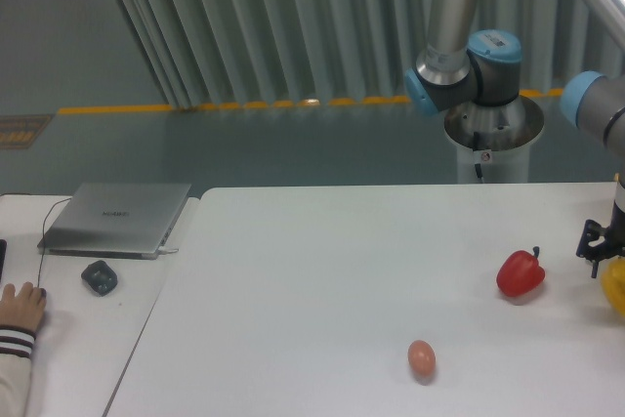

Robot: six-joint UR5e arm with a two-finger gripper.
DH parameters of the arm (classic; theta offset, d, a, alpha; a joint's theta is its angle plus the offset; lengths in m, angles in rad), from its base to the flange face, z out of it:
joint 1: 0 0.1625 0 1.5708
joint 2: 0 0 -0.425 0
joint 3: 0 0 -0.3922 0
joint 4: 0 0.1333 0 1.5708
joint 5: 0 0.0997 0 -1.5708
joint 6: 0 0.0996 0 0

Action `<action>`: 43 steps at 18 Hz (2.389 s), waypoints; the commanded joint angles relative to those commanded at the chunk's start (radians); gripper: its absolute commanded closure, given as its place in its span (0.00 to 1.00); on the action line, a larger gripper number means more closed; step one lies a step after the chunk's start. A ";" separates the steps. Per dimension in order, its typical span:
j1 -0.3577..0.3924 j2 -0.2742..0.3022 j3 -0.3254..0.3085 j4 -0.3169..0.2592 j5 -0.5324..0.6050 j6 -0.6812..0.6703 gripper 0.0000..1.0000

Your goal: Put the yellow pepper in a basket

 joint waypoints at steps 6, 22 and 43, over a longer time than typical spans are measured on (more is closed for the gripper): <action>-0.001 -0.023 -0.008 0.011 0.011 0.000 0.00; -0.006 -0.031 -0.041 0.008 0.063 0.021 0.35; -0.068 0.107 -0.011 -0.018 0.040 0.066 0.38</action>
